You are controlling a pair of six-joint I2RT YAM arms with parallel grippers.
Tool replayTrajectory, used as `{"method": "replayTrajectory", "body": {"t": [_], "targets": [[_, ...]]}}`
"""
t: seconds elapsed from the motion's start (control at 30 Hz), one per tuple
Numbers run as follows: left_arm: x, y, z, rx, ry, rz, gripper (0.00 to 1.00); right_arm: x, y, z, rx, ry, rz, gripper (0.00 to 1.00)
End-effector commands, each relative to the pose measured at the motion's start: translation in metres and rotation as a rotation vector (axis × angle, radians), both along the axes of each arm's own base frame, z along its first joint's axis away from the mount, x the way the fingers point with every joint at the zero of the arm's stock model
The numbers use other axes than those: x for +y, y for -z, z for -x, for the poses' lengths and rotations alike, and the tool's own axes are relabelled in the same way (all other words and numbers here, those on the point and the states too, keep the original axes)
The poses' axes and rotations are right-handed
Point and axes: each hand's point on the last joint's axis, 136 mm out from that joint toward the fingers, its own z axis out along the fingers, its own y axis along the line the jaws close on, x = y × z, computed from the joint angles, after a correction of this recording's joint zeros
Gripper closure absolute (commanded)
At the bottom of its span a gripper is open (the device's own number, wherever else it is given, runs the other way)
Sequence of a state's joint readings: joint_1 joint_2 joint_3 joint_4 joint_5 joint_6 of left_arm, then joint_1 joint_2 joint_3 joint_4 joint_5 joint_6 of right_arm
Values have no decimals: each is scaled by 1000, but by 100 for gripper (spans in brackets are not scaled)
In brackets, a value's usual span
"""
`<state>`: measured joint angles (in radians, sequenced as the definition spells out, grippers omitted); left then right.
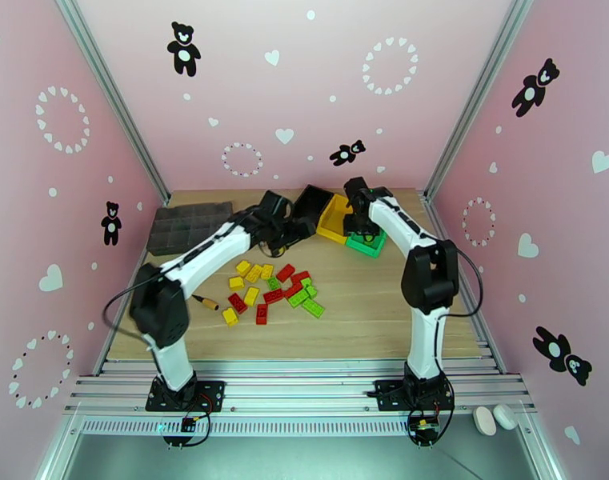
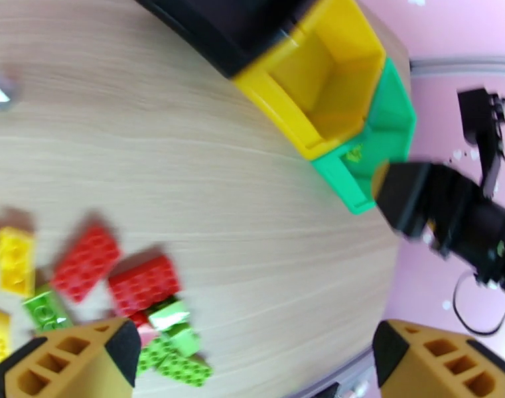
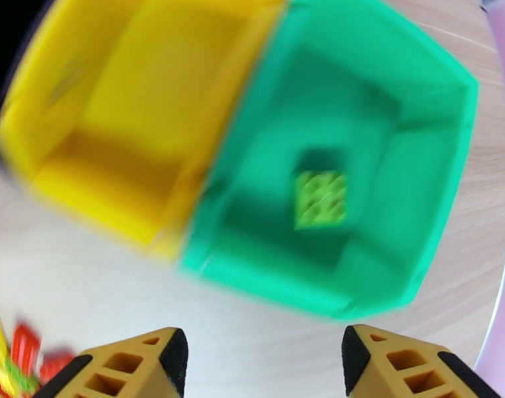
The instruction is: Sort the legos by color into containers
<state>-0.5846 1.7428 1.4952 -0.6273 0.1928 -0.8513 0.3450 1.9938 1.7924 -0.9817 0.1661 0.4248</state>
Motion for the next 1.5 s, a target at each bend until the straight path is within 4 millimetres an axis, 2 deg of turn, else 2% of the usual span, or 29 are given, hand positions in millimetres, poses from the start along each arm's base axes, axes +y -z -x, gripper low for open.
{"method": "replayTrajectory", "body": {"t": [0.0,0.2,0.33,0.43,0.57,0.77,0.8,0.97,1.23,1.47], "targets": [[35,6,4,-55,-108,-74,2,34,-8,34,26,-138,-92,34],[66,35,39,57,-175,-69,2,86,20,105,123,-313,-196,32],[80,45,58,79,-229,-42,2,110,36,146,168,-408,-196,30],[91,51,72,87,-257,-42,1,123,47,171,198,-465,-187,27],[106,55,88,91,-303,-39,2,131,66,193,241,-514,-157,26],[120,57,106,93,-348,-19,2,132,95,200,301,-536,-63,25],[124,64,112,107,-353,-29,2,132,98,200,306,-536,-49,25],[133,70,123,120,-369,-40,2,137,107,199,311,-552,-12,27],[135,71,126,120,-376,-42,2,149,114,204,325,-572,19,46],[127,78,121,136,-358,-30,2,158,105,209,310,-559,-2,63]]}}
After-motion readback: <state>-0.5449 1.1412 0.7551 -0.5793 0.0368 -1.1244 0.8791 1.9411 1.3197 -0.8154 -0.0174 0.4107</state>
